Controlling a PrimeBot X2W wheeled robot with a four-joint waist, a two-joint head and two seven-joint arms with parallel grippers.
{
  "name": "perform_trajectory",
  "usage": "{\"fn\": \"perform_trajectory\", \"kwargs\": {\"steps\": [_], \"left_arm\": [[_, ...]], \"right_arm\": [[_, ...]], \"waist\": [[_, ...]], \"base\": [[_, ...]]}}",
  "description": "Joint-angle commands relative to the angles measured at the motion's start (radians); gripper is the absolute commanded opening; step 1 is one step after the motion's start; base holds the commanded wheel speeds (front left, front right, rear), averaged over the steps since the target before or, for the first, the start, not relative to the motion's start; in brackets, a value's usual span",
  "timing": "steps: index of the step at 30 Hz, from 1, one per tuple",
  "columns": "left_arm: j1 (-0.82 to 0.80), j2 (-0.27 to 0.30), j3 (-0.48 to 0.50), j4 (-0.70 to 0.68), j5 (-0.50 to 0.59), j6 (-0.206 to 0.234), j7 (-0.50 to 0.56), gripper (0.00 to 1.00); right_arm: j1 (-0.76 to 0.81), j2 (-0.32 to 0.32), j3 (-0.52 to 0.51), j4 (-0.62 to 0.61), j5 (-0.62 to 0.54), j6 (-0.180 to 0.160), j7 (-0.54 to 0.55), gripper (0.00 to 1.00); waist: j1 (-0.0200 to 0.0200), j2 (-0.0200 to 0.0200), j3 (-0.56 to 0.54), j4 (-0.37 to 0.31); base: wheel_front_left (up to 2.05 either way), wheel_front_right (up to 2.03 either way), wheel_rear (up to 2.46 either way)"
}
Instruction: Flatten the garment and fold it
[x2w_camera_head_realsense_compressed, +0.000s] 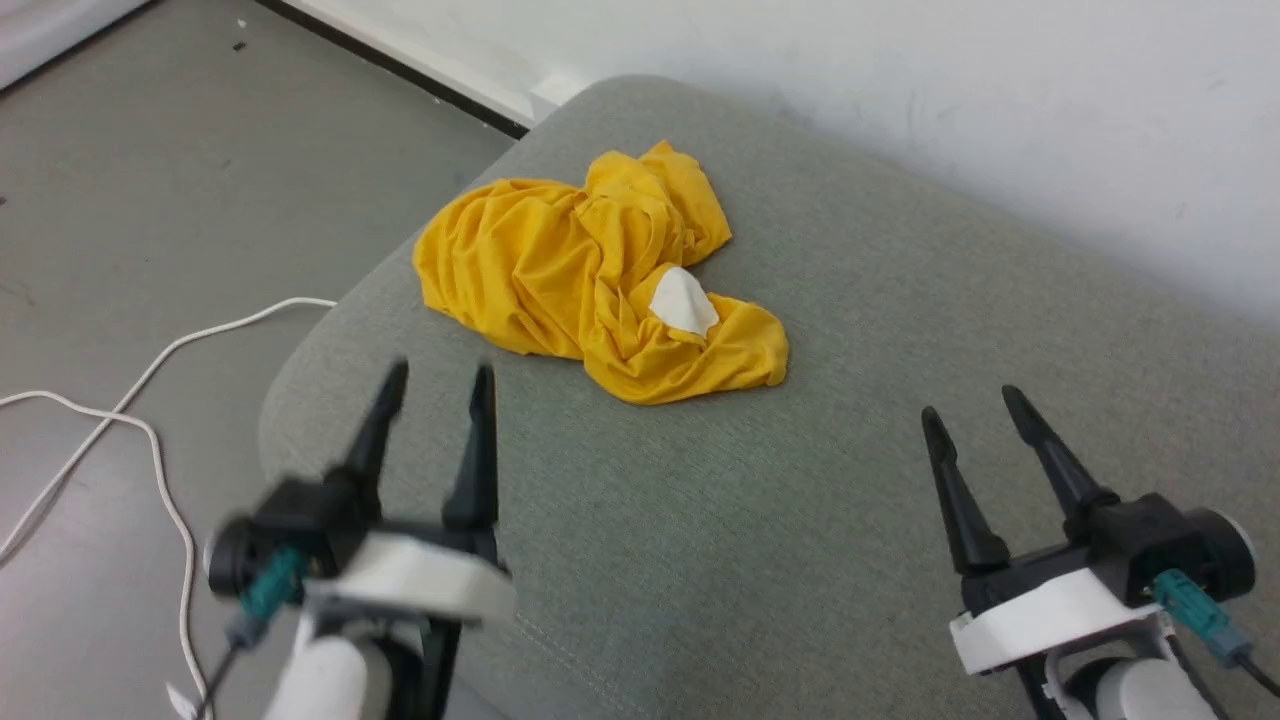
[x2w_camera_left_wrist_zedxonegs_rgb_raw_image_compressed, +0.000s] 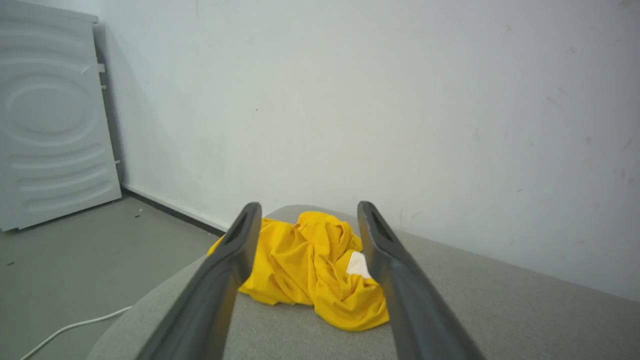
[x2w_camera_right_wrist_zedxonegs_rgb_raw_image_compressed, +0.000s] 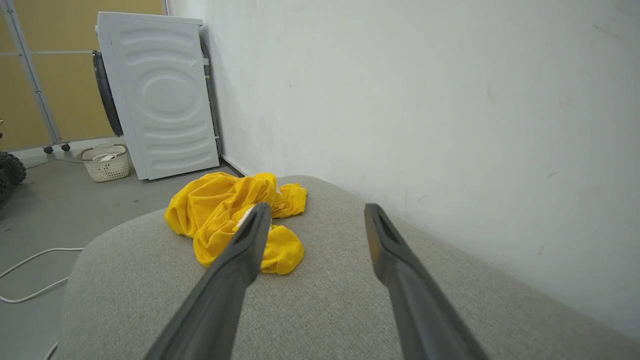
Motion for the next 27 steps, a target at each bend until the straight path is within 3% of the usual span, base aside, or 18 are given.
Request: {"fn": "perform_trajectory", "kwargs": {"steps": [1,7,11,21,27], "left_arm": [[-0.043,0.012,0.002,-0.021,0.004,-0.009,0.022,1.00],[-0.261,0.089,0.043,-0.083,0.053,0.007,0.174,1.00],[-0.398,0.110,0.053,-0.056,0.051,0.001,0.271,1.00],[-0.645,0.175,0.059,0.186,-0.043,-0.092,0.541,1.00],[-0.713,0.215,0.089,0.289,-0.102,-0.105,0.696,1.00]], "right_arm": [[-0.002,-0.012,-0.002,-0.014,0.006,-0.002,0.005,1.00],[-0.010,-0.063,-0.006,-0.101,0.017,-0.002,0.052,1.00],[-0.026,-0.108,0.001,-0.190,0.028,-0.002,0.096,1.00],[-0.088,-0.225,0.009,-0.396,0.062,-0.002,0.211,1.00],[-0.106,-0.263,-0.011,-0.492,0.080,-0.002,0.265,1.00]], "waist": [[0.0000,0.0000,0.033,-0.021],[0.0000,0.0000,0.122,-0.055],[0.0000,0.0000,0.191,-0.081],[0.0000,0.0000,0.368,-0.178],[0.0000,0.0000,0.457,-0.249]], "base": [[0.00,0.00,0.00],[0.00,0.00,0.00],[0.00,0.00,0.00],[0.00,0.00,0.00],[0.00,0.00,0.00]]}}
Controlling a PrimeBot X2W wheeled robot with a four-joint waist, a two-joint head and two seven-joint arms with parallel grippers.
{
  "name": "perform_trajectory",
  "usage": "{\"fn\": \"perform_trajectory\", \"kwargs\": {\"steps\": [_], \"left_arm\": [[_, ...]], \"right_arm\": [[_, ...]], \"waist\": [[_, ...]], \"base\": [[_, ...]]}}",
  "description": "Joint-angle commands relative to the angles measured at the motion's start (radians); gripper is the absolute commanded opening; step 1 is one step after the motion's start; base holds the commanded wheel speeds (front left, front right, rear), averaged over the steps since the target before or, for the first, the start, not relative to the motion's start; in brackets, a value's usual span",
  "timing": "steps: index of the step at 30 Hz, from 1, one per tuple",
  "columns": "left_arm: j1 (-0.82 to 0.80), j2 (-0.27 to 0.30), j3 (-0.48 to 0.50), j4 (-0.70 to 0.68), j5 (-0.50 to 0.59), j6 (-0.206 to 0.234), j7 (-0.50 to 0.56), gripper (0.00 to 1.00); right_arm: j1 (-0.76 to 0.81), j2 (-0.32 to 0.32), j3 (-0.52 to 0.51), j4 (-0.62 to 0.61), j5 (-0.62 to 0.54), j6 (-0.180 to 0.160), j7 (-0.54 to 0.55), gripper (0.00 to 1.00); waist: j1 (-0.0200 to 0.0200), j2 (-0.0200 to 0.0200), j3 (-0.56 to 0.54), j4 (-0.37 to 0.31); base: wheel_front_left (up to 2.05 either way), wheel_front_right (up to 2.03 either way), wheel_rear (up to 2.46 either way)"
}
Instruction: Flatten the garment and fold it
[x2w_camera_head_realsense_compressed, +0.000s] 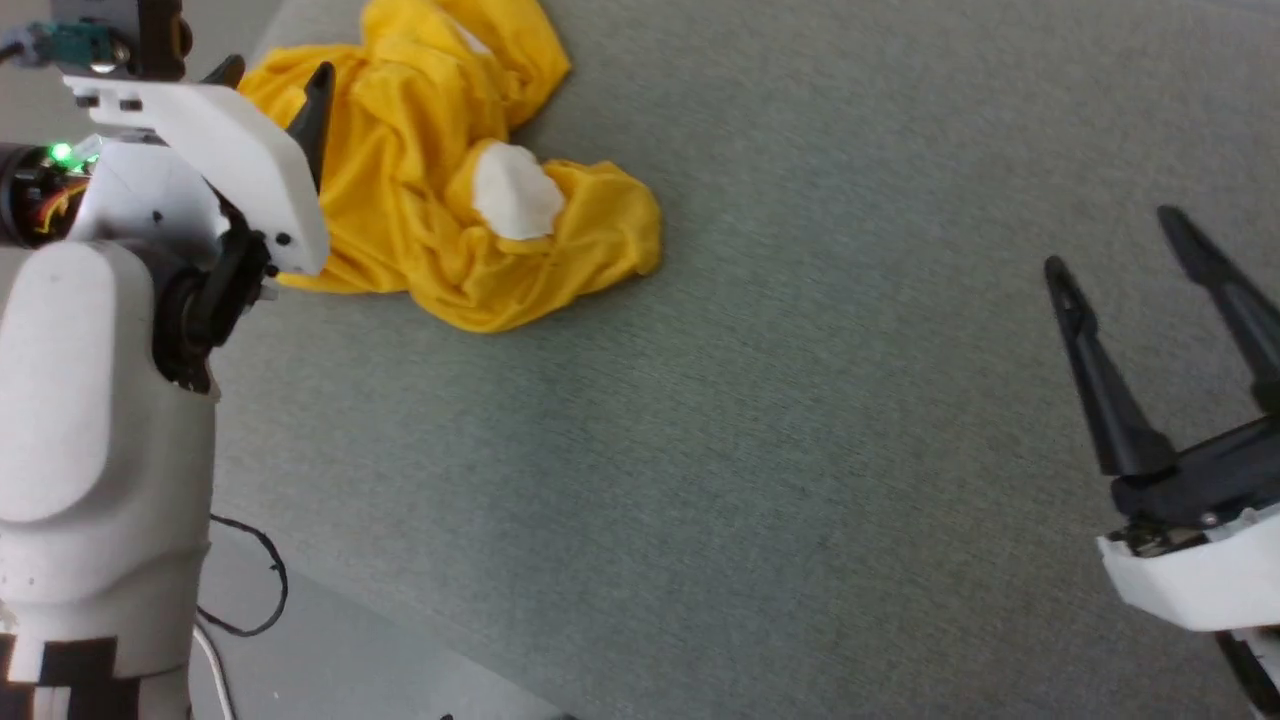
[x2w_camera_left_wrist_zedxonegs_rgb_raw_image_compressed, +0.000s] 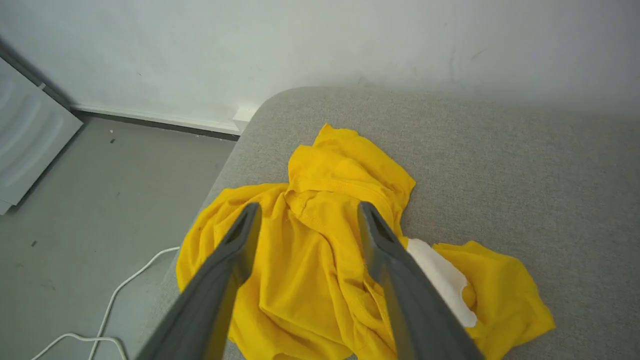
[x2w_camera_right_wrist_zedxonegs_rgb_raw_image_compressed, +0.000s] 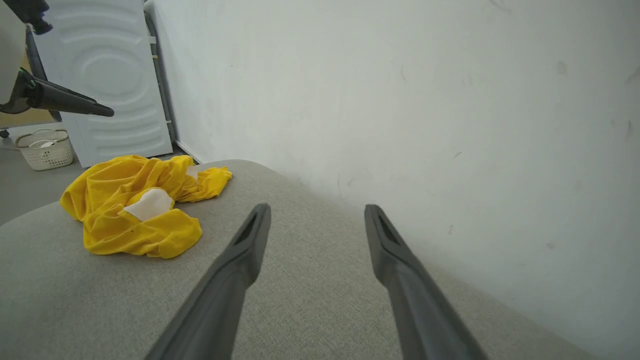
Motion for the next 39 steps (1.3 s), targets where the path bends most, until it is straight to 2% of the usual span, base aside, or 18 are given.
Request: {"fn": "perform_trajectory", "kwargs": {"steps": [1,7,16,17,18,19,29,36,39], "left_arm": [[-0.024,0.010,0.002,0.011,-0.009,-0.009,0.016,1.00],[-0.039,0.055,-0.014,0.081,0.001,-0.026,0.071,1.00],[-0.015,0.065,-0.036,0.215,0.019,-0.010,0.076,1.00],[-0.012,0.066,-0.039,0.227,0.023,-0.009,0.068,0.85],[-0.010,0.069,-0.042,0.238,0.027,-0.010,0.059,0.27],[-0.008,0.072,-0.045,0.248,0.031,-0.013,0.046,0.00],[-0.042,0.122,-0.036,0.271,0.040,-0.024,-0.017,0.00],[-0.110,0.211,-0.038,0.198,0.071,-0.050,-0.047,0.00],[-0.156,0.230,-0.047,0.153,0.072,-0.063,-0.030,0.00]], "right_arm": [[-0.019,-0.011,-0.008,-0.021,0.008,-0.002,0.007,1.00],[-0.037,-0.052,-0.043,-0.066,0.025,-0.002,0.031,1.00],[-0.038,-0.075,-0.059,-0.097,0.045,-0.002,0.041,1.00],[-0.038,-0.076,-0.060,-0.097,0.046,-0.002,0.041,1.00],[-0.039,-0.077,-0.061,-0.098,0.047,-0.002,0.042,1.00],[-0.039,-0.077,-0.063,-0.097,0.048,-0.002,0.042,1.00],[-0.047,-0.050,-0.045,-0.055,0.058,-0.002,0.013,1.00],[-0.053,0.028,-0.004,0.033,0.058,-0.002,-0.044,1.00],[-0.046,0.067,-0.003,0.074,0.056,-0.002,-0.071,1.00]], "waist": [[-0.0003,0.0000,0.107,-0.100],[-0.0003,0.0000,0.174,-0.150],[-0.0003,0.0000,0.222,-0.163],[-0.0003,0.0000,0.225,-0.163],[-0.0003,0.0000,0.227,-0.163],[-0.0003,0.0000,0.228,-0.163],[-0.0003,0.0000,0.159,-0.155],[-0.0003,0.0000,0.016,-0.187],[-0.0003,0.0000,-0.046,-0.203]], "base": [[0.00,0.00,0.00],[0.00,0.00,0.00],[0.00,0.00,0.00],[0.00,0.00,0.00],[0.00,0.00,0.00],[0.00,0.00,0.00],[0.00,0.00,0.00],[0.00,0.00,0.00],[0.00,0.00,0.00]]}}
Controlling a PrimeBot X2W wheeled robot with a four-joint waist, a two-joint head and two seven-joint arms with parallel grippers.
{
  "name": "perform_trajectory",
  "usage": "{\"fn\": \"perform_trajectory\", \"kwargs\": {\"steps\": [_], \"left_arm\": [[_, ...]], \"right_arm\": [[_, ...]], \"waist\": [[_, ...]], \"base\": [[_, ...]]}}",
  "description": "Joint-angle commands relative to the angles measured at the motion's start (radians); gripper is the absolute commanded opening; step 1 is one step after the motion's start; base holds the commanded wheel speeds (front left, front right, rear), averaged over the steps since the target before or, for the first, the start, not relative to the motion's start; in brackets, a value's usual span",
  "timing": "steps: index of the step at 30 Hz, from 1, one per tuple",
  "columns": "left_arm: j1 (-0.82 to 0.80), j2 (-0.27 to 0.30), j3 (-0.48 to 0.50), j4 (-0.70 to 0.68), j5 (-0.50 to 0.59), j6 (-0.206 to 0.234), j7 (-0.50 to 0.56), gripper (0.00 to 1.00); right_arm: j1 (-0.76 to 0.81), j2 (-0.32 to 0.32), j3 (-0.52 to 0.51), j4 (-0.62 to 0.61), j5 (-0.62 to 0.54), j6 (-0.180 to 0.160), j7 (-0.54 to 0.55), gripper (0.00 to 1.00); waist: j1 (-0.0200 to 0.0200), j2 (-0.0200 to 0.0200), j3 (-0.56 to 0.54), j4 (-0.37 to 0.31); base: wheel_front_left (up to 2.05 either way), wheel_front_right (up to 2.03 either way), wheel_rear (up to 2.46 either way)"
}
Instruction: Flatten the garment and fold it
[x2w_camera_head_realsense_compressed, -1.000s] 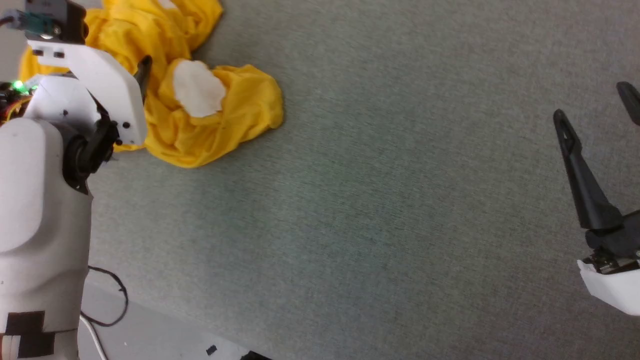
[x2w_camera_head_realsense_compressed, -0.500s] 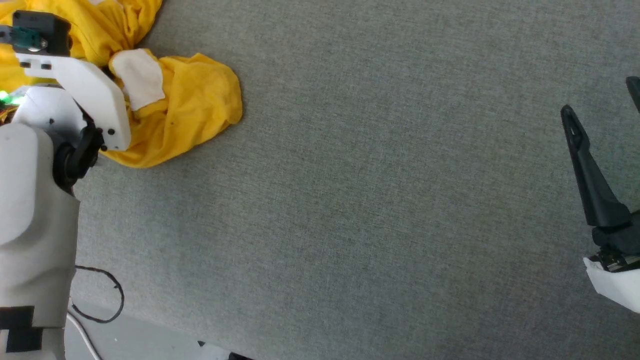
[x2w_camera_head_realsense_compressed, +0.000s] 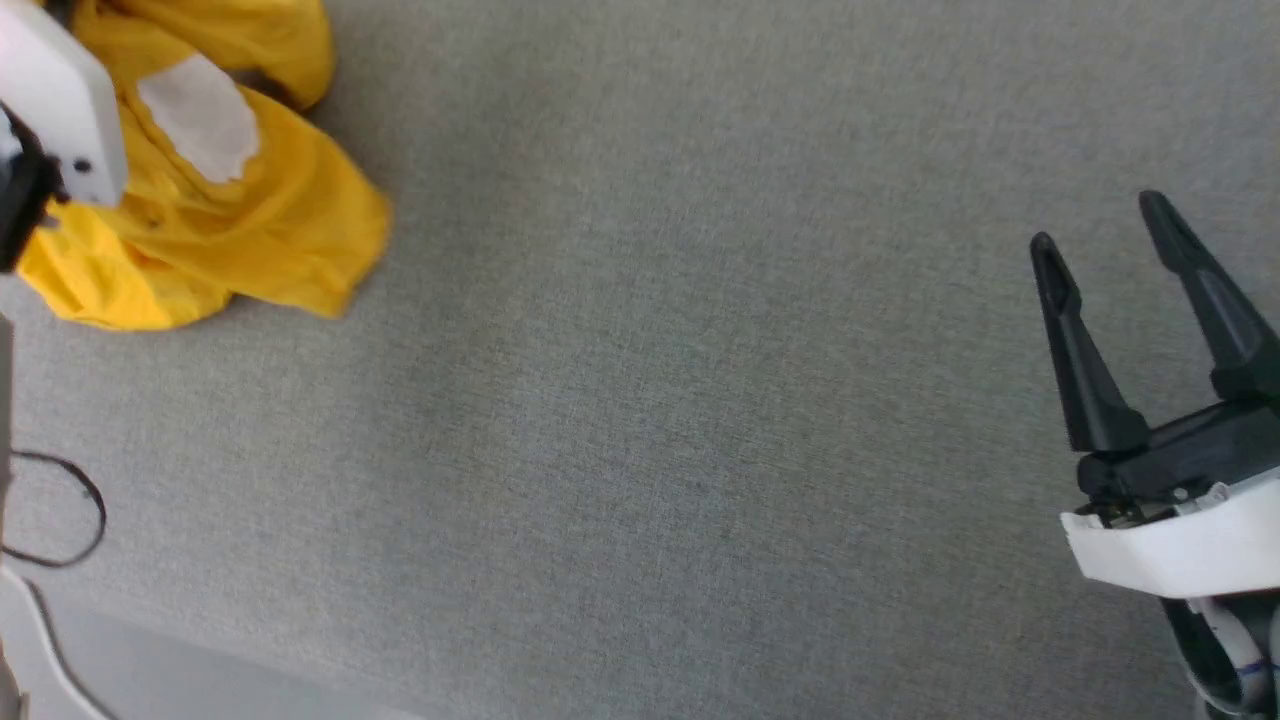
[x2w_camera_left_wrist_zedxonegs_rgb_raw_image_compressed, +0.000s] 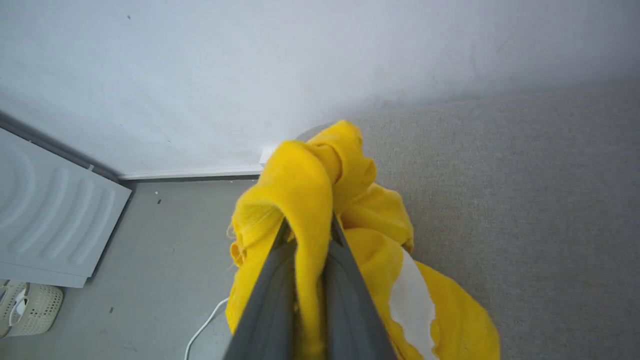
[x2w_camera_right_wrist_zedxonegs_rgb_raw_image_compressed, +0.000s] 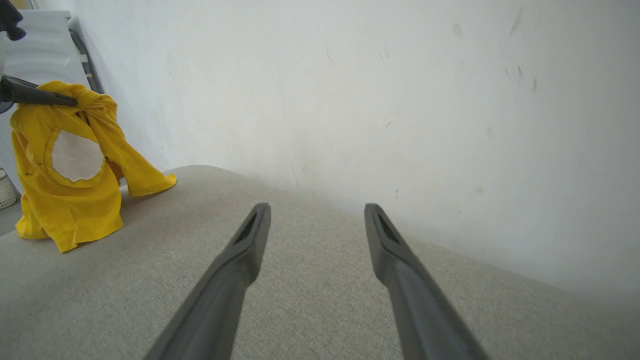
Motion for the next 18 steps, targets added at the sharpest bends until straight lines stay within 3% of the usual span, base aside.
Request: {"fn": "perform_trajectory", "kwargs": {"steps": [1,10,18], "left_arm": [[-0.026,0.005,-0.006,-0.018,0.008,-0.007,0.008,0.00],[-0.228,-0.011,-0.054,-0.139,-0.010,-0.030,0.080,0.00],[-0.392,-0.162,-0.111,-0.141,-0.082,-0.034,0.118,0.00]], "right_arm": [[-0.005,0.010,0.001,0.010,-0.001,-0.002,-0.009,1.00],[0.034,0.121,0.004,0.111,-0.013,-0.002,-0.074,1.00],[0.044,0.171,-0.034,0.148,-0.027,-0.002,-0.107,1.00]], "waist": [[0.0000,0.0000,-0.101,-0.035],[0.0000,0.0000,-0.249,-0.112],[0.0000,0.0000,-0.318,-0.201]], "base": [[0.00,0.00,0.00],[0.00,0.00,0.00],[0.00,0.00,0.00]]}}
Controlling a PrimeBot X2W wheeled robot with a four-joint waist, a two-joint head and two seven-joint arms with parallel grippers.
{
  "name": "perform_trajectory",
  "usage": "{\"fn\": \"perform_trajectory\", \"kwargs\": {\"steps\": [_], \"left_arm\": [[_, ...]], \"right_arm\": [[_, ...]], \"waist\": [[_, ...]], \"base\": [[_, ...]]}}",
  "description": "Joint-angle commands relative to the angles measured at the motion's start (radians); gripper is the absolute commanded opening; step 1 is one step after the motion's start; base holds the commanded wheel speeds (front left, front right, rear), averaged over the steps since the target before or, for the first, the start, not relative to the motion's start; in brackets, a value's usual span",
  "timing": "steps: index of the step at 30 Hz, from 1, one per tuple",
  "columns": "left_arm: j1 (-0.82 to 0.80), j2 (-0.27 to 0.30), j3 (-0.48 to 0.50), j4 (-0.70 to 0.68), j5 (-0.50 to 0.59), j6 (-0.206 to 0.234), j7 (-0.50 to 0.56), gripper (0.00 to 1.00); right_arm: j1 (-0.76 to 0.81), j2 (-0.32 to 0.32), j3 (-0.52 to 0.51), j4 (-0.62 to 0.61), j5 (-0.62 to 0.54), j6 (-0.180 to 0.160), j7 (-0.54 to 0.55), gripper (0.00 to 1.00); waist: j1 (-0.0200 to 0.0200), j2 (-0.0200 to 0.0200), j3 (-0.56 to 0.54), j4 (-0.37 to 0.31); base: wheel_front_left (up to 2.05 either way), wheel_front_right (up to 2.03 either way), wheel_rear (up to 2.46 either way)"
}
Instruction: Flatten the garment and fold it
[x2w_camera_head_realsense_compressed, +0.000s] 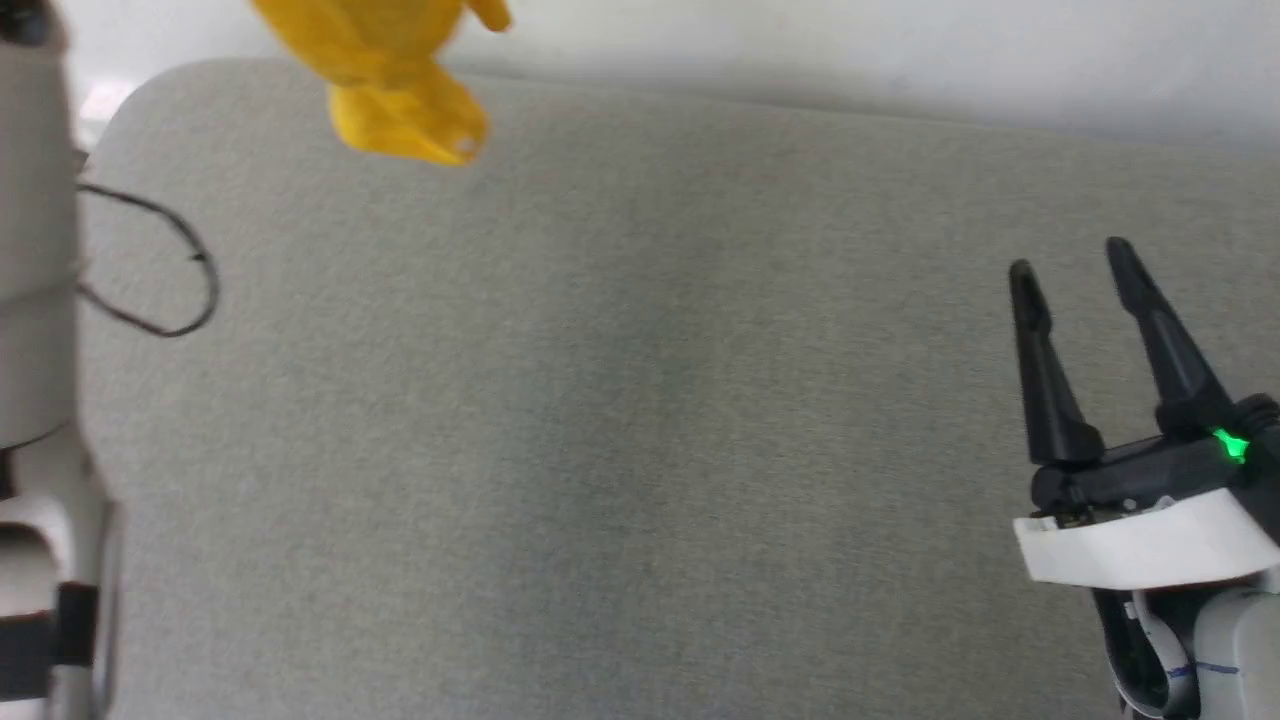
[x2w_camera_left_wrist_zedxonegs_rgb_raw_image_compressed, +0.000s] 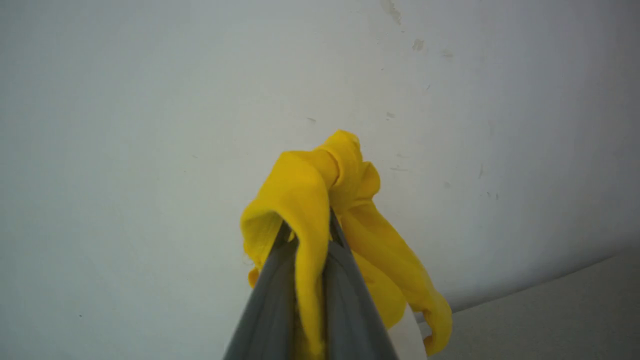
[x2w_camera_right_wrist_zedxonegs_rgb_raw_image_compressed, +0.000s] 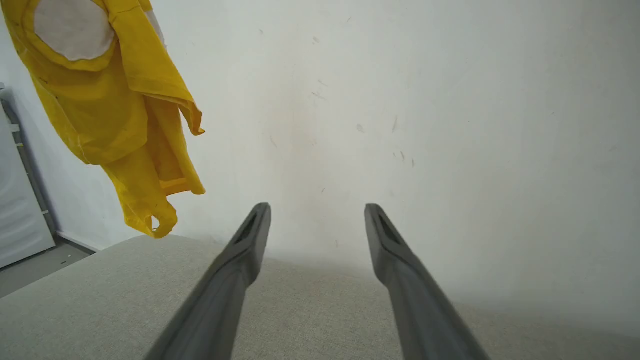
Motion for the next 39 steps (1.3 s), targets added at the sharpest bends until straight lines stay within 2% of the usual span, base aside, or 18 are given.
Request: {"fn": "perform_trajectory", "kwargs": {"steps": [1,4,10,17,23,25,29,33,34,35,39], "left_arm": [[-0.015,-0.023,-0.006,0.003,-0.012,-0.003,0.004,0.00],[-0.027,-0.098,-0.020,0.003,-0.045,0.018,0.012,0.00],[0.007,-0.209,-0.089,-0.008,-0.071,0.042,0.050,0.00],[0.192,-0.317,-0.193,-0.057,-0.120,0.082,0.032,0.00],[0.457,-0.341,-0.305,-0.046,-0.148,0.150,-0.146,0.00],[0.527,-0.342,-0.337,0.011,-0.126,0.176,-0.220,0.00],[0.637,-0.343,-0.366,0.155,-0.162,0.240,-0.321,0.00],[0.655,-0.344,-0.414,0.251,-0.215,0.269,-0.357,0.00],[0.643,-0.344,-0.422,0.259,-0.219,0.271,-0.373,0.38],[0.628,-0.344,-0.425,0.259,-0.225,0.271,-0.394,1.00],[0.570,-0.344,-0.400,0.205,-0.255,0.266,-0.491,1.00]], "right_arm": [[0.012,0.003,-0.012,0.005,-0.004,-0.002,-0.008,1.00],[0.020,0.012,-0.054,0.006,-0.010,-0.002,-0.016,1.00],[0.034,0.022,-0.140,-0.001,-0.016,-0.002,-0.027,1.00],[0.034,0.034,-0.209,-0.017,-0.003,-0.002,-0.043,1.00],[0.024,0.040,-0.204,-0.008,0.017,-0.002,-0.060,1.00],[0.022,0.041,-0.194,-0.005,0.024,-0.002,-0.062,1.00],[0.011,0.042,-0.179,0.011,0.040,-0.002,-0.069,1.00],[-0.001,0.040,-0.182,0.037,0.049,-0.002,-0.077,1.00],[-0.002,0.037,-0.184,0.041,0.048,-0.002,-0.078,1.00],[-0.002,0.034,-0.188,0.045,0.047,-0.002,-0.079,1.00],[0.003,0.026,-0.190,0.051,0.041,-0.002,-0.076,1.00]], "waist": [[0.0001,0.0000,-0.064,-0.080],[0.0001,0.0000,-0.075,-0.119],[0.0001,0.0000,-0.070,-0.199],[0.0001,0.0000,-0.017,-0.280],[0.0001,0.0000,0.033,-0.331],[0.0001,0.0000,0.052,-0.343],[0.0001,0.0000,0.085,-0.359],[0.0001,0.0000,0.098,-0.347],[0.0001,0.0000,0.097,-0.340],[0.0001,0.0000,0.093,-0.330],[0.0001,0.0000,0.056,-0.288]], "base": [[0.00,0.00,0.00],[0.00,0.00,0.00],[0.00,0.00,0.00],[0.00,0.00,0.00],[0.00,0.00,0.00],[0.00,0.00,0.00],[0.00,0.00,0.00],[0.00,0.00,0.00],[0.00,0.00,0.00],[0.00,0.00,0.00],[0.00,0.00,0.00]]}}
